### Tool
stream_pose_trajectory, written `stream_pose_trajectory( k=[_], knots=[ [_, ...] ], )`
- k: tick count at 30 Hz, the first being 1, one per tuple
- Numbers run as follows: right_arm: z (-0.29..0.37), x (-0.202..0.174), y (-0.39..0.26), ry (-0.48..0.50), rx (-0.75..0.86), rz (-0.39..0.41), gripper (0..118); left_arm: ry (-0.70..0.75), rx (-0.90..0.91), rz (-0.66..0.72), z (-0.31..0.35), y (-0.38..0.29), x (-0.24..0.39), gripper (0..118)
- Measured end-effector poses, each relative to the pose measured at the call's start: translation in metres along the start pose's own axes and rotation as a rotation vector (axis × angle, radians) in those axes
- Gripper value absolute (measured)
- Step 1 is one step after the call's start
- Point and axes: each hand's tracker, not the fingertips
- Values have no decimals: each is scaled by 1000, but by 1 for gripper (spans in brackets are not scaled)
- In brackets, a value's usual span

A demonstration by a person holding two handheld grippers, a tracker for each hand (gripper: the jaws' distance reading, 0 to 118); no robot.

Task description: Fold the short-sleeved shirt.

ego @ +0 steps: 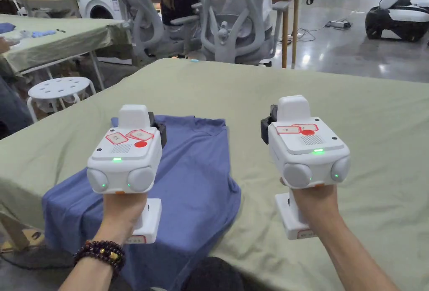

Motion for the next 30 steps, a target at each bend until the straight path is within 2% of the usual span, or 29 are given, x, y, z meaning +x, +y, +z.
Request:
stream_pose_trajectory(
  k=[6, 7, 9, 10, 11, 12, 14, 20, 23, 24, 26, 27, 29, 30],
  knots=[
    [1, 7, -4, 7, -9, 5, 2, -85, -219, 12, -45, 5, 10, 2],
    [1, 8, -6, 6, -10, 13, 2, -108, -266, 16, -53, 9, 17, 21],
    [1, 10, -10, 8, -17, 42, 2, -166, -380, 23, -83, 12, 25, 89],
    [1, 11, -12, 13, -18, 51, 2, -207, -433, 30, -99, 11, 29, 118],
    [1, 12, -15, 20, -17, 63, 2, -243, -481, 51, -111, 11, 36, 110],
    [1, 13, -17, 24, -15, 78, 2, -263, -458, 79, -122, 12, 40, 108],
    [-2, 14, -22, 32, -17, 102, 2, -289, -518, 120, -152, 7, 48, 111],
    [-32, 20, -38, 55, -55, 101, 2, -187, -611, -101, -232, -30, 80, 111],
    [-48, 23, -47, 62, -65, 91, 2, -167, -695, -83, -274, -56, 77, 106],
    [-53, 24, -49, 63, -67, 91, 2, -159, -713, -69, -283, -63, 76, 101],
    [-62, 25, -54, 67, -73, 90, 2, -142, -756, -78, -294, -76, 76, 82],
    [-66, 25, -56, 71, -78, 91, 2, -149, -779, -87, -294, -83, 74, 77],
    [-71, 25, -57, 81, -91, 105, 2, -178, -745, -74, -289, -87, 74, 74],
    [-70, 24, -58, 82, -90, 111, 2, -195, -740, -75, -287, -85, 73, 65]
  ],
)
